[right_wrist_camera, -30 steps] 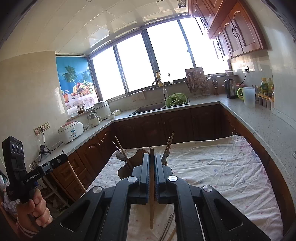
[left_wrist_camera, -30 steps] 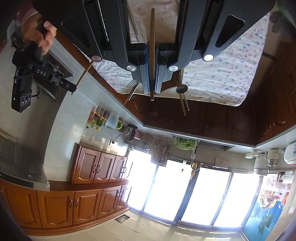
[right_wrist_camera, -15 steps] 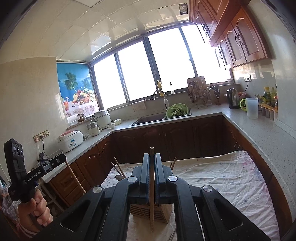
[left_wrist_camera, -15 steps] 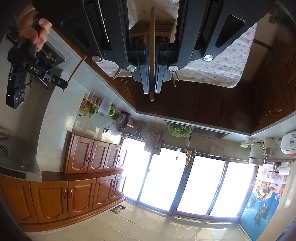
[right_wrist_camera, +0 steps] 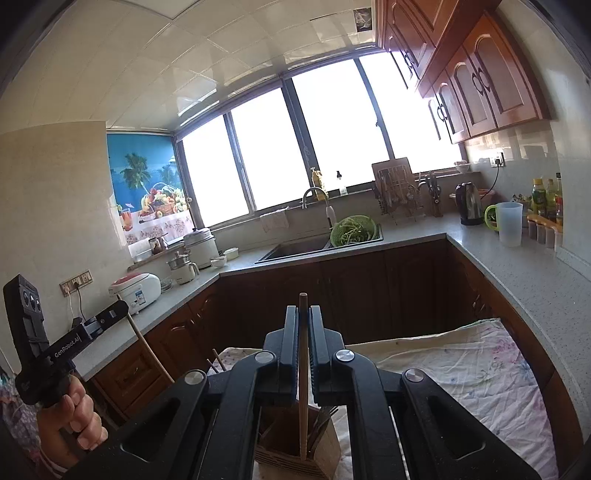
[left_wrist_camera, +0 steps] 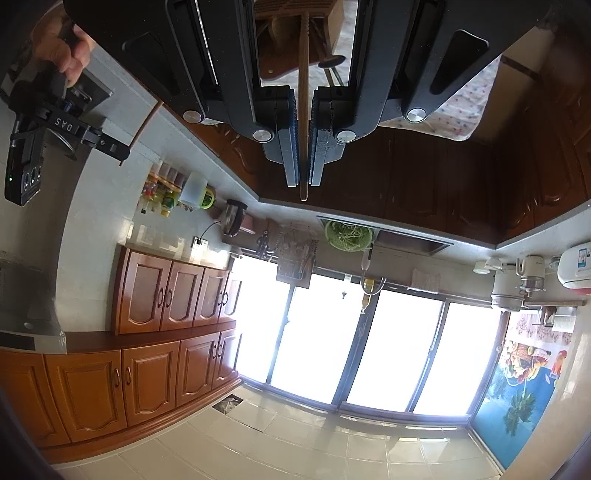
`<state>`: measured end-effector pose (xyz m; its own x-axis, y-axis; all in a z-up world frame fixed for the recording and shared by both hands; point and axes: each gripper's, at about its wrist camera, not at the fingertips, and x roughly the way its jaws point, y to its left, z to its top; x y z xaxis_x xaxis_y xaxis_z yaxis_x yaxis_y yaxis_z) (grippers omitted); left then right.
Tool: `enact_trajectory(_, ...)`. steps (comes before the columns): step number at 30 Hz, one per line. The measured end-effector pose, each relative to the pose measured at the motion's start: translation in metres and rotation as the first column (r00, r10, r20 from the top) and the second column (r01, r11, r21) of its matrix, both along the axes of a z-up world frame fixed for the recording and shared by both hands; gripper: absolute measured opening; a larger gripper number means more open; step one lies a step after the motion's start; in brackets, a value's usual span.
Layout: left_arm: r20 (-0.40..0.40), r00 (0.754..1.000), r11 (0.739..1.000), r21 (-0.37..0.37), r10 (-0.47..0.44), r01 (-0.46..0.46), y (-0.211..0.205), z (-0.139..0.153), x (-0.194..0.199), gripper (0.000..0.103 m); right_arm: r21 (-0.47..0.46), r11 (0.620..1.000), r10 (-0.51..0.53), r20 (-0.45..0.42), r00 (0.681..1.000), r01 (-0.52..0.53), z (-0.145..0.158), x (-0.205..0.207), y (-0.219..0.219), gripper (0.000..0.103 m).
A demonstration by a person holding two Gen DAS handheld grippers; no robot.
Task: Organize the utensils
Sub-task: 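Lift both wooden chopsticks upright and lower them into the wooden holder, then open both tools to release the wooden chopsticks in the holder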
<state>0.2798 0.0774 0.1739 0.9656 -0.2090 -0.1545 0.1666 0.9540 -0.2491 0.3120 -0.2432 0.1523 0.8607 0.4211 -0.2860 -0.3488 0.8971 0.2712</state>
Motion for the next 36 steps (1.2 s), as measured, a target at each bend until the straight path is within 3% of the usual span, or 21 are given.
enact_trajectory(10, -0.001, 0.999, 0.999, 0.009, 0.047, -0.047, -0.01, -0.036, 0.026, 0.004, 0.022, 1.0, -0.01, -0.025, 1.0, 0.011, -0.024, 0.022, 0.0, 0.005)
enact_trajectory(25, -0.143, 0.988, 0.998, -0.014, 0.055, -0.058, -0.016, -0.108, 0.037, 0.004, 0.024, 1.0, -0.006, -0.123, 0.992, 0.009, -0.081, 0.028, 0.012, 0.005)
enact_trajectory(36, -0.147, 0.988, 0.998, -0.017, 0.05, -0.053, -0.012, -0.11, 0.036, 0.005, 0.022, 1.0, -0.01, -0.157, 0.988, 0.014, -0.09, 0.032, 0.011, 0.005)
